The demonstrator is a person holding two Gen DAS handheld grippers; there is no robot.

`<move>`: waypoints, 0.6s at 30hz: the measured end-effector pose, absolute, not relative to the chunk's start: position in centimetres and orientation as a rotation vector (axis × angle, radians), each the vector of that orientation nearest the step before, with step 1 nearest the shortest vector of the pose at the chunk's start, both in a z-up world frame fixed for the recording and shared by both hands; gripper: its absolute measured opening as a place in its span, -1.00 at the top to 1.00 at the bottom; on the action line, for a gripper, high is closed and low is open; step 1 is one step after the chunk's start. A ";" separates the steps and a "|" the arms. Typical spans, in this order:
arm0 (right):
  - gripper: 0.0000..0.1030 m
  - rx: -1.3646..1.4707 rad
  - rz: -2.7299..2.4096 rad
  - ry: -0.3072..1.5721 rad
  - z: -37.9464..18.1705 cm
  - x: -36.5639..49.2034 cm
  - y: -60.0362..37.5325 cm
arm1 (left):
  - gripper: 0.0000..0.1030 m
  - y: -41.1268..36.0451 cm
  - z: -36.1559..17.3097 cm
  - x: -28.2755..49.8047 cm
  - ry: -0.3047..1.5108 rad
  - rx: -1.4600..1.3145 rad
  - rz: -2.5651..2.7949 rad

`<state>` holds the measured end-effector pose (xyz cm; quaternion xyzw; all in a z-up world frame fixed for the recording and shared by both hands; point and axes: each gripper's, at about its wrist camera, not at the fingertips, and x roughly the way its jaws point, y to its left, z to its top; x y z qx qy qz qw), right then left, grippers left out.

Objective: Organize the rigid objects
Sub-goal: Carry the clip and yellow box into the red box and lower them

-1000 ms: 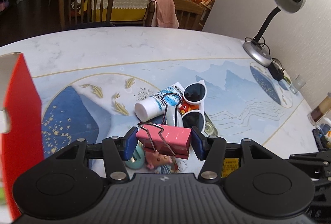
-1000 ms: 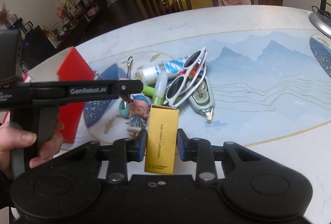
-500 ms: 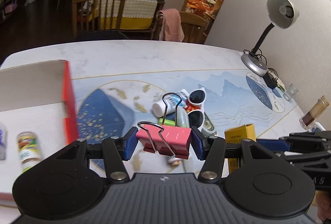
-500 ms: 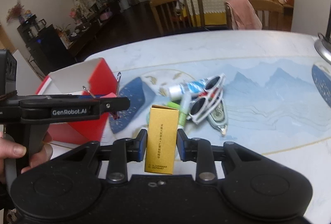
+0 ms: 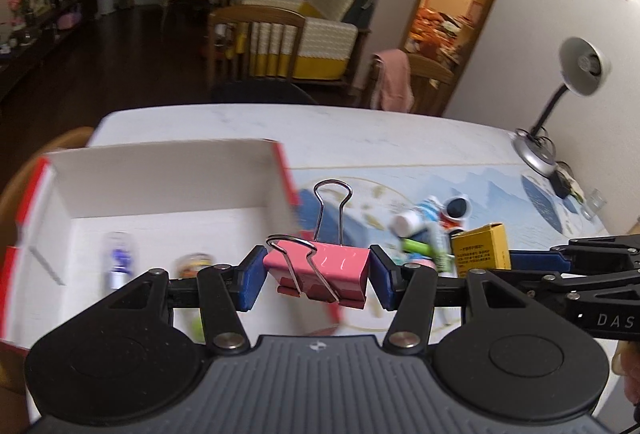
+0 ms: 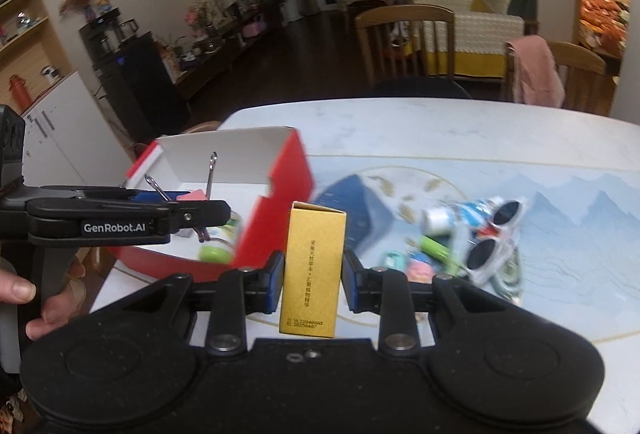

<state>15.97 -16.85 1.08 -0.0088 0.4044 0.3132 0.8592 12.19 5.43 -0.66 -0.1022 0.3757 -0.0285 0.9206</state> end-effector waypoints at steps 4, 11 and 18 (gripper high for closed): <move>0.43 -0.042 0.688 0.842 1.4 15.8 -13.8 | -0.04 8.6 -0.6 11.6 0.775 -0.201 -0.019; 0.43 -0.066 0.724 0.854 0.8 15.9 -8.3 | -0.04 13.7 -1.2 11.8 0.803 -0.178 0.018; 0.43 -0.133 0.721 0.859 -0.5 17.2 -3.1 | -0.04 17.3 -2.7 14.4 0.846 -0.128 0.055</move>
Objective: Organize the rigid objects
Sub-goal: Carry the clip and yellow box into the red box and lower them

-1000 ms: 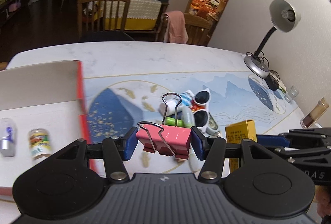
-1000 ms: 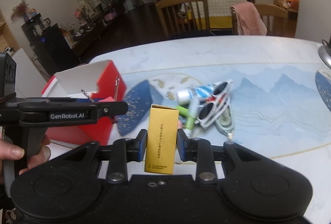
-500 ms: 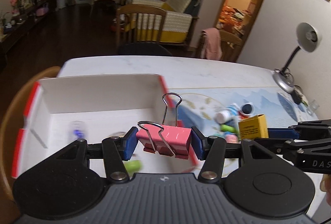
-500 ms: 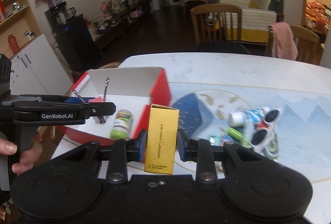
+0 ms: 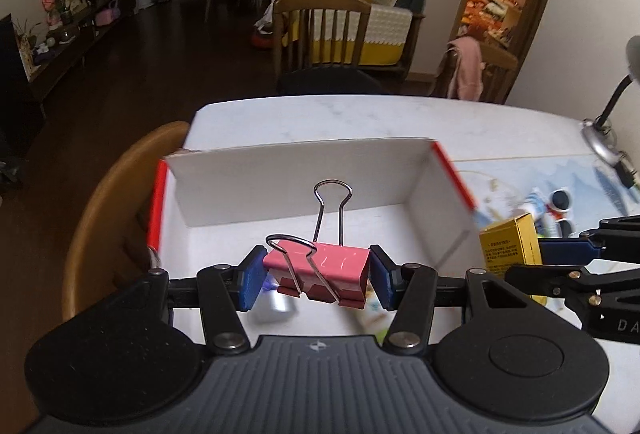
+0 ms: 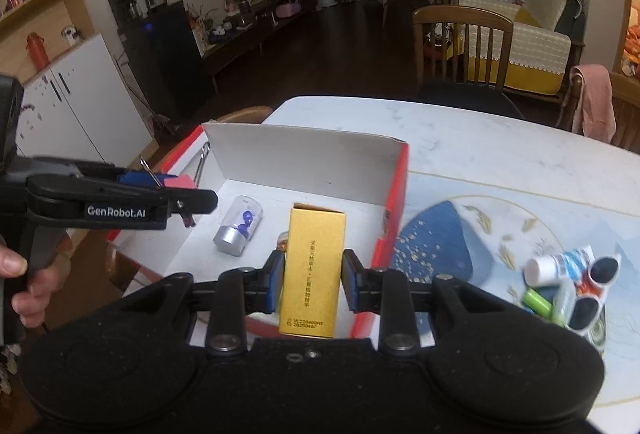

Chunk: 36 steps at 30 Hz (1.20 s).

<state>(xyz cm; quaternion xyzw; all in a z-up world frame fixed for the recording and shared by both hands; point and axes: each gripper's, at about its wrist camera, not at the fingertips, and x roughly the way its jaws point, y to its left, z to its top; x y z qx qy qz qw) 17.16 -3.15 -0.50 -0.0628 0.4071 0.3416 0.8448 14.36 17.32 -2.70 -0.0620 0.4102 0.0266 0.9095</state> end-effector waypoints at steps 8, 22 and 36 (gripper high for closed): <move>0.43 -0.254 0.676 0.904 -4.1 19.5 1.4 | -0.04 18.7 -5.1 19.1 0.915 -0.072 0.037; 0.45 -0.424 0.662 0.992 -8.4 20.3 5.3 | -0.04 16.0 -10.5 24.3 1.067 0.044 -0.084; 0.44 -0.392 0.695 1.057 -9.7 20.1 6.2 | -0.06 16.1 -12.7 25.5 1.182 0.041 -0.111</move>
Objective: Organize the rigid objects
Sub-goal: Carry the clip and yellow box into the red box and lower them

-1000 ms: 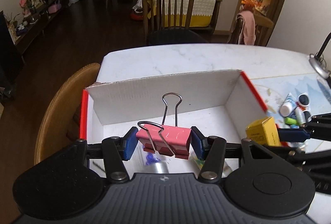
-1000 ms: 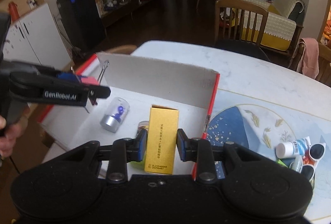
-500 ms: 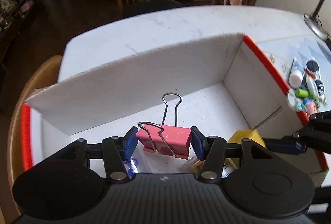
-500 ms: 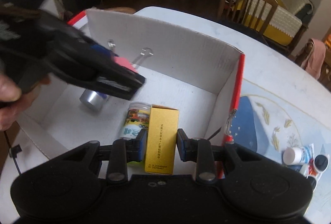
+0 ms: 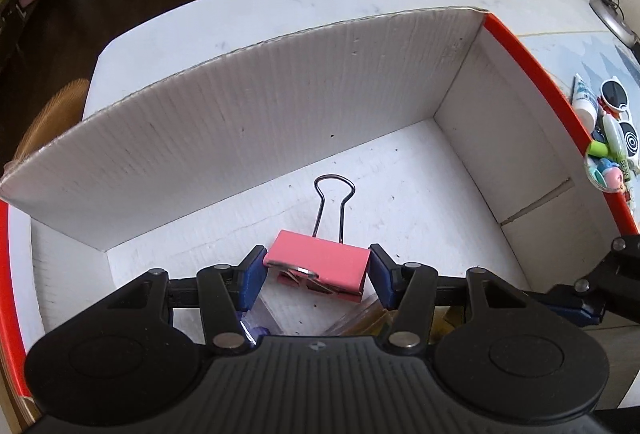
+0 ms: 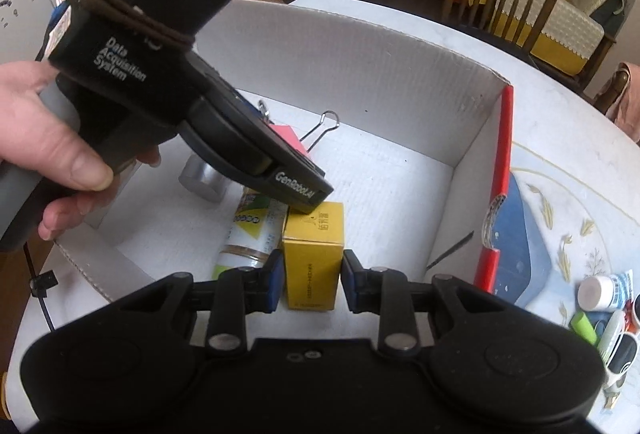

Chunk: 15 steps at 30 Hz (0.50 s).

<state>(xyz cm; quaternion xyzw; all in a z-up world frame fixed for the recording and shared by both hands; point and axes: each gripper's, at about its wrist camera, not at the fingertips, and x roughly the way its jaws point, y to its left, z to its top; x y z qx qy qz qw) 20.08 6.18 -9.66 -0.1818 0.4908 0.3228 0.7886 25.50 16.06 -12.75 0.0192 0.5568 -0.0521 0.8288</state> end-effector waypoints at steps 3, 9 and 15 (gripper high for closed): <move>0.38 -0.376 0.693 1.060 -9.5 20.1 5.9 | -0.06 16.0 -12.6 25.4 1.186 0.036 -0.101; 0.27 -0.338 0.703 1.048 -8.7 19.4 5.1 | -0.32 16.3 -11.6 24.7 1.162 0.012 -0.070; 0.13 -0.308 0.703 1.019 -7.3 18.3 4.2 | -0.35 17.1 -10.1 24.0 1.116 -0.035 -0.073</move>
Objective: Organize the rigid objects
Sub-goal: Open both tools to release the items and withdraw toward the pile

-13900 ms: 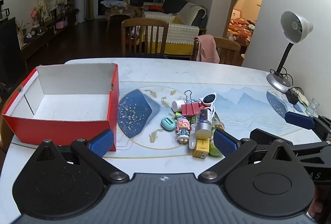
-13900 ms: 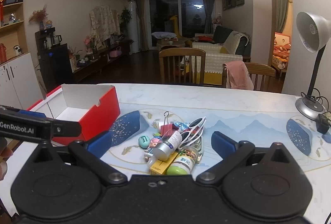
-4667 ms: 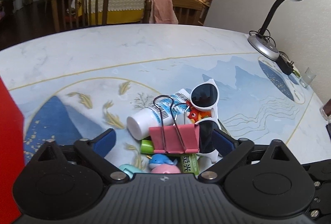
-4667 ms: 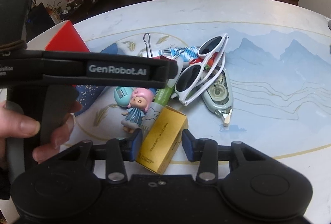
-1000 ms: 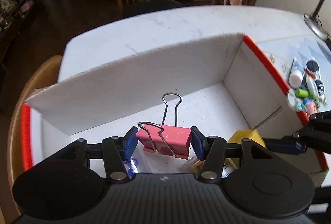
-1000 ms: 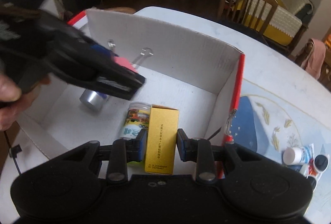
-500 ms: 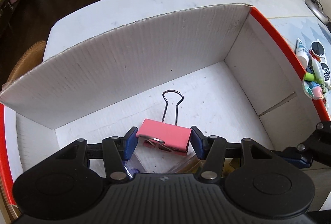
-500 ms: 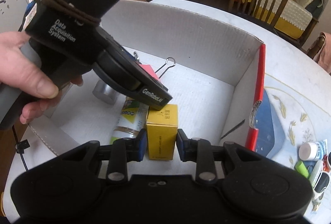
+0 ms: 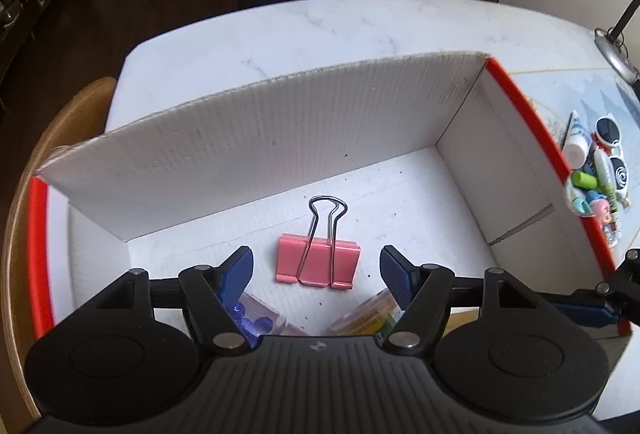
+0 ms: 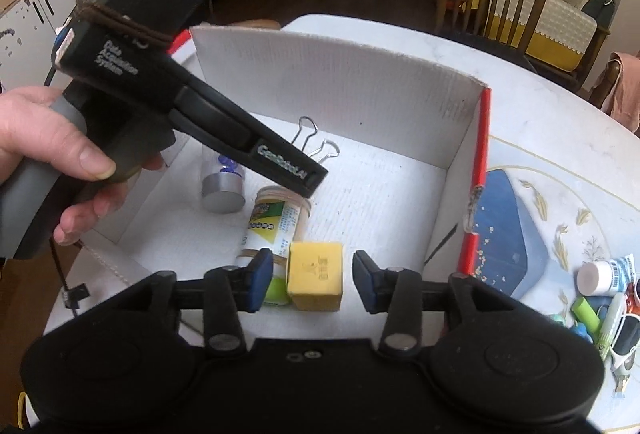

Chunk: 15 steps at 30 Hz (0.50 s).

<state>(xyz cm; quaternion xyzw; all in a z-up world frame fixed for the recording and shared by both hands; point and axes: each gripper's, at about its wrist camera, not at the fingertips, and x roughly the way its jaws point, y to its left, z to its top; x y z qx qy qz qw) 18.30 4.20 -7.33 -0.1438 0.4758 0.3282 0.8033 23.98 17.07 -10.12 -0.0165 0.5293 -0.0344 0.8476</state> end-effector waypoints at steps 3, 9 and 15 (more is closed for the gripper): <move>0.07 -0.287 0.705 1.002 -6.4 17.6 3.3 | -0.35 17.1 -9.2 23.2 1.093 -0.044 -0.074; 0.04 -0.251 0.713 0.964 -4.6 17.3 2.1 | -0.35 16.6 -7.1 21.4 1.040 -0.060 -0.072; -0.02 -0.218 0.731 0.925 -2.7 15.9 0.3 | -0.35 15.7 -4.7 19.1 0.980 -0.081 -0.087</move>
